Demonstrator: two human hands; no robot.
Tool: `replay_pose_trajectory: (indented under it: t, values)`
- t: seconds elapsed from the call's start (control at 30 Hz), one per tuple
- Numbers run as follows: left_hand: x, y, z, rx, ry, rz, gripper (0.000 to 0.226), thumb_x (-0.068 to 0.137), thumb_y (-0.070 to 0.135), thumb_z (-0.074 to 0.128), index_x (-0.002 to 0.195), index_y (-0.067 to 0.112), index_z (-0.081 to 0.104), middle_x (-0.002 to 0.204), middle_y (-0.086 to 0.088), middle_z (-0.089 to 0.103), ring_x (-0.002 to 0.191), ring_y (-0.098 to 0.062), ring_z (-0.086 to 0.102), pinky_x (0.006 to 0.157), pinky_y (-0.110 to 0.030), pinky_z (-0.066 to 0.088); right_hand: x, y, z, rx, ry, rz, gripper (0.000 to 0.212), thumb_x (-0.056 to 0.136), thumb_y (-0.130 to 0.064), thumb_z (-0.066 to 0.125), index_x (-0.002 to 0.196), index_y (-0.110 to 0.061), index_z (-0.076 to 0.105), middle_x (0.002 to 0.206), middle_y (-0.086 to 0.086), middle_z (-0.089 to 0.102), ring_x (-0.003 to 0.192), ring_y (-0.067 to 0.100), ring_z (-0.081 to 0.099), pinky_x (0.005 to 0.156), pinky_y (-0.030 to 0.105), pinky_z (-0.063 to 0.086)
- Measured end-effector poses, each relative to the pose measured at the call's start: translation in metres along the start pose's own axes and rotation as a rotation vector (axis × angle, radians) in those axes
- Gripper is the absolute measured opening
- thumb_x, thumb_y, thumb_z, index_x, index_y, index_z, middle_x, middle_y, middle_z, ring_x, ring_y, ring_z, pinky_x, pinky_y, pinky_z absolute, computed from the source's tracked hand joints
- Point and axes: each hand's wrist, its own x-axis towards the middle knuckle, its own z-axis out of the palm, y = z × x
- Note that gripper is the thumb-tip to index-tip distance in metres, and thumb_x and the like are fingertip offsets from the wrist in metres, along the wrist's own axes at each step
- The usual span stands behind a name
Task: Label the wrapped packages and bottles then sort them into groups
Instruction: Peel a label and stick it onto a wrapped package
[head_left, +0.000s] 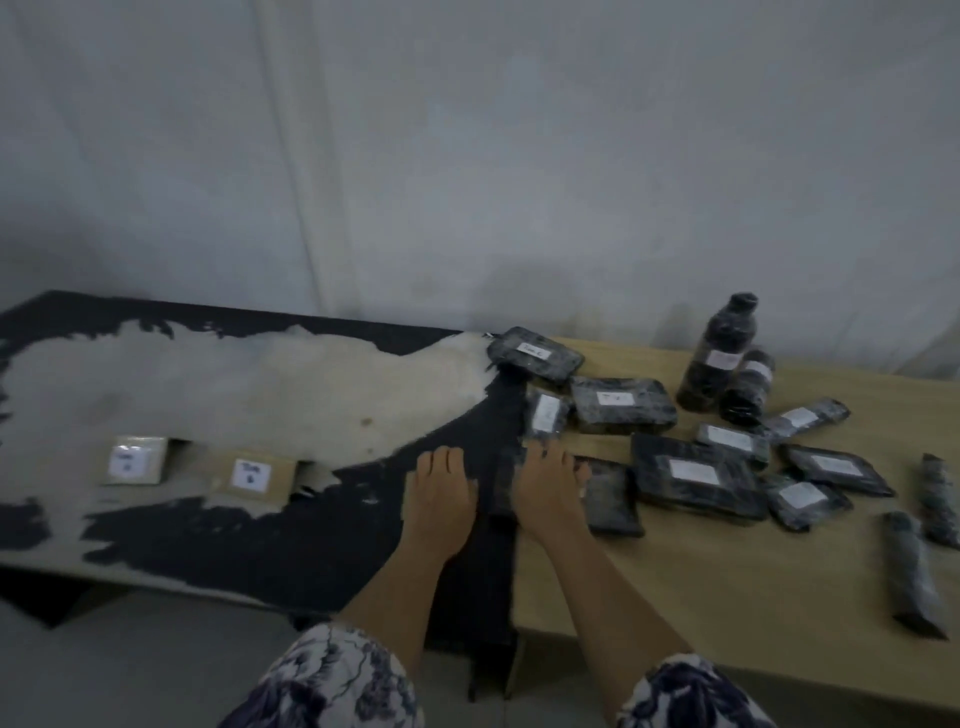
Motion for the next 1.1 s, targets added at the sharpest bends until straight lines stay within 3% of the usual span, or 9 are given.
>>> replay_pose_trajectory:
  t: [0.13,0.23,0.37,0.4,0.53,1.1]
  values:
    - [0.0,-0.091,-0.027,0.097,0.01,0.012,0.044,0.1,0.031,0.034,0.137,0.007,0.034,0.137,-0.008,0.039,0.127,-0.025,0.034,0.106,-0.03,0.03,0.004,-0.093,0.018,0.048,-0.039,-0.053,0.041,0.1,-0.025,0.034,0.138,-0.01,0.031,0.144,0.014,0.027,0.13,0.032,0.032,0.109,0.047,0.018]
    - [0.002,-0.146,-0.047,0.134,-0.027,0.019,0.042,0.098,0.031,0.039,0.132,0.006,0.039,0.132,-0.008,0.044,0.123,-0.026,0.039,0.102,-0.032,0.035,0.002,-0.153,0.033,0.07,-0.044,-0.065,0.037,0.1,-0.021,0.033,0.135,-0.01,0.035,0.141,0.014,0.031,0.127,0.033,0.032,0.107,0.046,0.022]
    - [0.009,-0.217,-0.065,0.194,-0.024,-0.004,0.033,0.078,0.023,0.072,0.101,0.002,0.063,0.099,-0.01,0.064,0.089,-0.028,0.061,0.076,-0.032,0.053,0.01,-0.223,0.052,0.069,-0.051,-0.139,0.033,0.097,-0.018,0.038,0.128,-0.01,0.04,0.138,0.015,0.034,0.124,0.032,0.034,0.104,0.045,0.022]
    - [0.013,-0.232,-0.068,0.203,-0.045,-0.027,0.034,0.078,0.026,0.072,0.101,0.003,0.064,0.098,-0.01,0.064,0.089,-0.027,0.061,0.075,-0.033,0.053,0.016,-0.239,0.056,0.068,-0.06,-0.149,0.034,0.097,-0.019,0.039,0.13,-0.01,0.039,0.14,0.015,0.032,0.125,0.033,0.033,0.105,0.046,0.022]
    - [0.03,-0.294,-0.076,0.139,-0.05,-0.083,0.042,0.097,0.029,0.044,0.13,0.004,0.044,0.132,-0.011,0.047,0.122,-0.027,0.043,0.101,-0.034,0.036,0.042,-0.304,0.071,0.071,-0.072,-0.188,0.031,0.097,-0.017,0.039,0.128,-0.011,0.042,0.139,0.014,0.033,0.126,0.032,0.032,0.107,0.045,0.02]
    - [0.13,-0.577,-0.156,0.126,-0.003,-0.377,0.043,0.099,0.034,0.034,0.135,0.011,0.036,0.139,-0.005,0.039,0.128,-0.023,0.034,0.105,-0.031,0.032,0.152,-0.612,0.131,0.076,-0.145,-0.382,0.032,0.099,-0.017,0.032,0.128,-0.011,0.045,0.138,0.013,0.038,0.126,0.03,0.035,0.107,0.045,0.021]
